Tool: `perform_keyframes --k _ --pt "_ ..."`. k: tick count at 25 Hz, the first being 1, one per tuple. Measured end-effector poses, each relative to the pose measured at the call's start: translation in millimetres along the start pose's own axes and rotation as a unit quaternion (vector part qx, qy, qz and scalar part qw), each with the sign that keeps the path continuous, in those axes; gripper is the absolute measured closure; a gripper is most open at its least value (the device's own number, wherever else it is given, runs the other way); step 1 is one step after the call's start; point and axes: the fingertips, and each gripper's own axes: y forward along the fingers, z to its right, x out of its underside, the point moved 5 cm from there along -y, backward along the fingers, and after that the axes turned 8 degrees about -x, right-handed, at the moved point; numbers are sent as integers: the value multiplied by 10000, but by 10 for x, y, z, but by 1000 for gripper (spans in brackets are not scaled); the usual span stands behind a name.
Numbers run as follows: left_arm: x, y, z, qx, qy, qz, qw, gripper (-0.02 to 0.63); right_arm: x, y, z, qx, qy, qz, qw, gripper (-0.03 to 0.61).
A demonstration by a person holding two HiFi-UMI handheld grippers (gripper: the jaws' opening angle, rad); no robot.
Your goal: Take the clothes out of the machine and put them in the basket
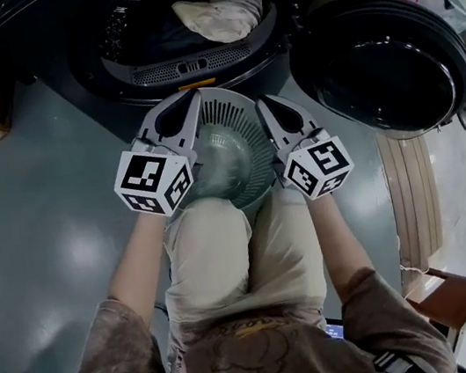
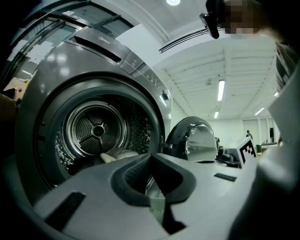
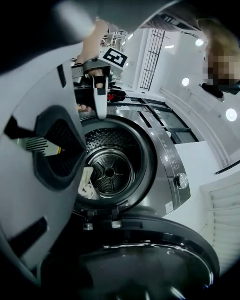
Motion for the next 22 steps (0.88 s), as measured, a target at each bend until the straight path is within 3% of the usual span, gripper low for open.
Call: perform_keyframes --k 11,22 --pt "15 -35 164 -24 109 98 9999 611 -24 -222 -5 85 -31 136 9999 581" --pt "-79 238 162 237 346 55 9991 392 -6 -271 29 112 16 168 9998 581"
